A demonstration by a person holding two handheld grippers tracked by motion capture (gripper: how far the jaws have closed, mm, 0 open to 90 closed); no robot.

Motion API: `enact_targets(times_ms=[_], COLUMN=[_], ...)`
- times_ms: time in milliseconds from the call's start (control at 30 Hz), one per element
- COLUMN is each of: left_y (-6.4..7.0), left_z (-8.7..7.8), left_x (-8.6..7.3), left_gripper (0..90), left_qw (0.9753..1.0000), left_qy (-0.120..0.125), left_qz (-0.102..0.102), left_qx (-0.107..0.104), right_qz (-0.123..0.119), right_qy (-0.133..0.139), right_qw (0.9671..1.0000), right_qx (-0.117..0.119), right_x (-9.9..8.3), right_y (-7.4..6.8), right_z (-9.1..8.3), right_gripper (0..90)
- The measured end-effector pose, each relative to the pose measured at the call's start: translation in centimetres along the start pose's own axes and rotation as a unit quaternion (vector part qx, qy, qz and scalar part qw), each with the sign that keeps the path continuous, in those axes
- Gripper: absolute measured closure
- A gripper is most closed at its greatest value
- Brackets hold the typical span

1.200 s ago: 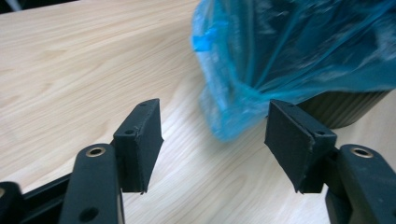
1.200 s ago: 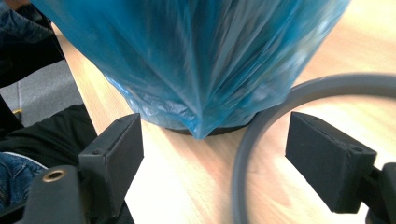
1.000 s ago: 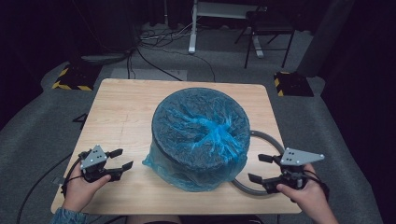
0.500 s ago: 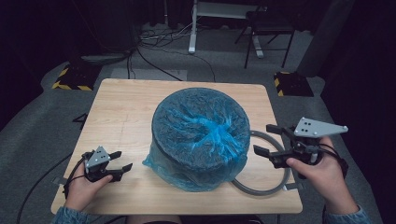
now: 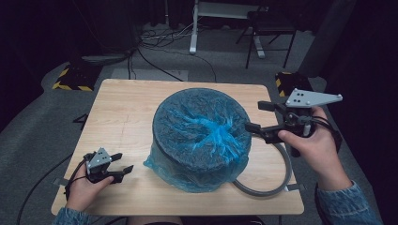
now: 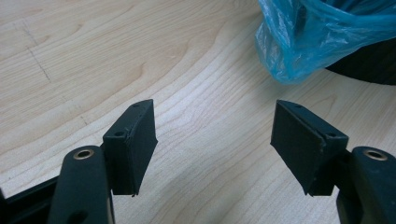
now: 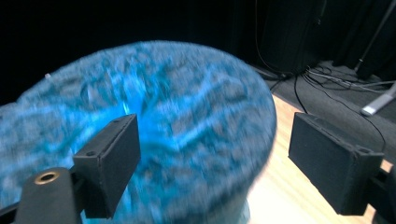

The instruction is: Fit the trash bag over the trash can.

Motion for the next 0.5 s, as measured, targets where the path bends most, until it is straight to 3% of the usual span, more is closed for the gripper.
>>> enact_targets(times_ms=[200, 500], left_y=[-0.1, -0.4], left_z=[0.4, 0.8], left_x=[-0.3, -0.5], left_gripper=[30.6, 30.0], left_qw=[0.9999, 0.9997], left_qy=[-0.012, -0.024], left_qz=[0.001, 0.001], left_qx=[0.004, 0.007], right_qz=[-0.004, -0.007], right_qy=[0.006, 0.000], right_qw=[0.9999, 0.9997], right_qx=[0.013, 0.025], right_x=[2.0, 3.7], right_y=[-0.1, 0.0], right_z=[2.2, 5.5], right_gripper=[16.7, 16.6])
Point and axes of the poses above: each handheld gripper's, and its own axes: z roughly forward along the jaws, x roughly out of its top, y roughly to its right, the point moved 1 cm from there along z, roughly forward along the jaws, and after that the axes turned 14 degrees about -z, right-handed, at the moved point
